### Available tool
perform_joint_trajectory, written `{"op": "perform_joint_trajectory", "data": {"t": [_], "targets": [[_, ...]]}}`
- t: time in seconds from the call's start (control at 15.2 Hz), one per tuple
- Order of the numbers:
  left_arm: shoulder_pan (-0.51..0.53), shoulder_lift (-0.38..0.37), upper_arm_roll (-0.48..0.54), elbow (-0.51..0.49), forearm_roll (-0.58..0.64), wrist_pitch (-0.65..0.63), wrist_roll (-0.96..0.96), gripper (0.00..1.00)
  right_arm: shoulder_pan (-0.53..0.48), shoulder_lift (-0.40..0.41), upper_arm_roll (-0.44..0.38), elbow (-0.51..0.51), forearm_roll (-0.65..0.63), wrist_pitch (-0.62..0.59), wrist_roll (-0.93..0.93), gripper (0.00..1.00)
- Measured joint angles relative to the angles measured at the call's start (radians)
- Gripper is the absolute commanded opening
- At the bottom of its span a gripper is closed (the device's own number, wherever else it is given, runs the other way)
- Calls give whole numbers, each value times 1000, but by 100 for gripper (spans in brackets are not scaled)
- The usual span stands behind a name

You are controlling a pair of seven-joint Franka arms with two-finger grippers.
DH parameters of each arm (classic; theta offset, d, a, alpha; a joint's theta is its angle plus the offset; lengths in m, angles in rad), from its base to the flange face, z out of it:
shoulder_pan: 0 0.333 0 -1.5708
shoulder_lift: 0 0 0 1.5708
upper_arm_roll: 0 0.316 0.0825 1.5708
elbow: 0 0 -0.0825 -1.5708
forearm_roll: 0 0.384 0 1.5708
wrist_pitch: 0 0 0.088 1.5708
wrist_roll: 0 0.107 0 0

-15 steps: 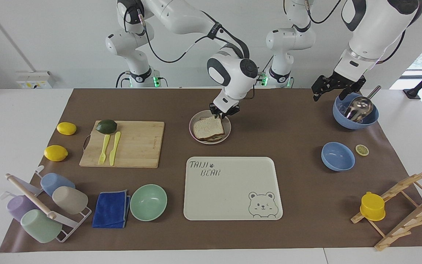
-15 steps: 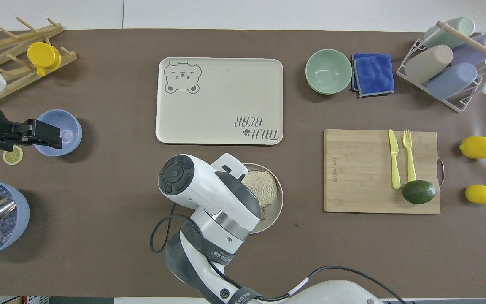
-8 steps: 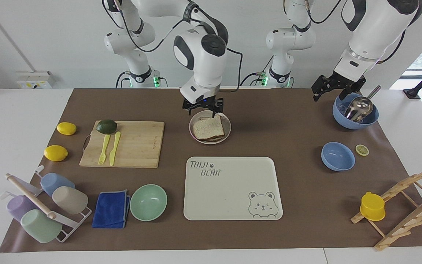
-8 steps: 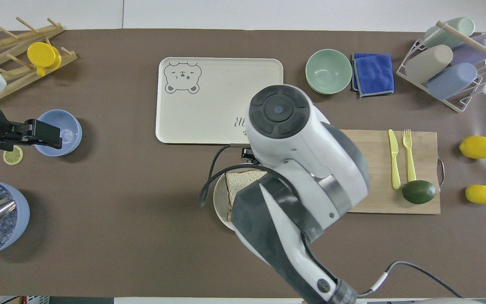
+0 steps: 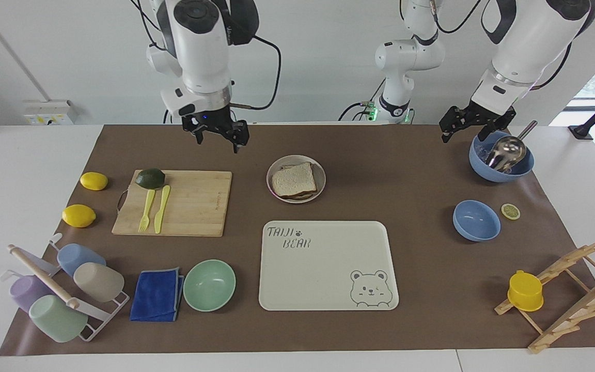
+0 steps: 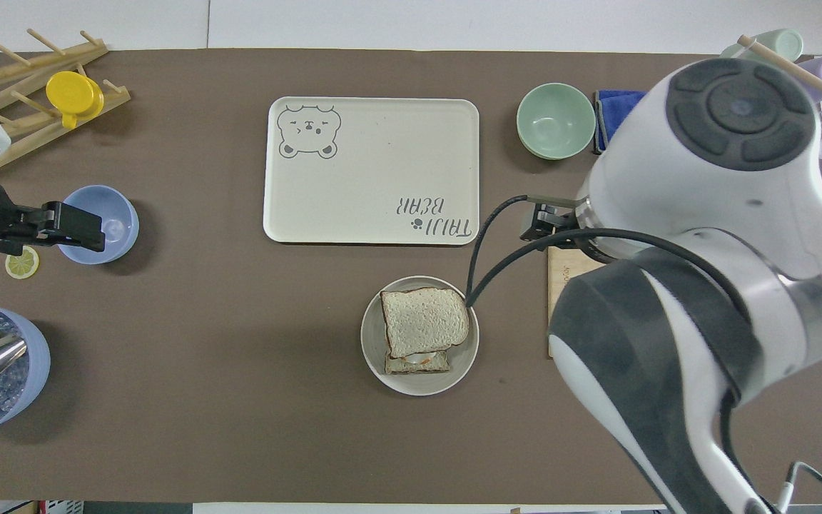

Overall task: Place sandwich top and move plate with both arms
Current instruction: 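Release the bread and withdraw the right gripper while the left gripper reaches, then move the left gripper to the rim of the white plate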

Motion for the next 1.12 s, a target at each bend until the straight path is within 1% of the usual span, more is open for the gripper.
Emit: {"op": "perform_joint_trajectory", "data": {"t": [0.2, 0.26, 0.39, 0.46, 0.59, 0.72, 0.92, 1.12], "targets": [[0, -6, -3, -19, 0, 9, -2, 100, -166, -15, -16, -6, 1, -31, -257, 100], [-1, -8, -7, -28, 0, 21, -9, 100, -192, -14, -37, -9, 1, -33, -322, 100], [-9, -21, -19, -70, -1, 63, -33, 100, -198, -11, -78, -12, 2, -36, -383, 100], [-29, -29, -25, -101, -6, 86, -54, 100, -197, -10, -83, -12, 2, -36, -387, 100], [-99, -35, -32, -161, -23, 135, -138, 100, -188, -9, -97, -12, 2, -36, -388, 100], [-172, -36, -37, -233, -50, 216, -209, 100, -181, -9, -128, -7, 3, -46, -411, 100], [-250, -31, -40, -337, -71, 341, -248, 100, -175, -9, -165, -1, 7, -54, -458, 100], [-312, -11, -41, -419, -76, 441, -267, 100, -171, -8, -168, 0, 8, -54, -461, 100]]}}
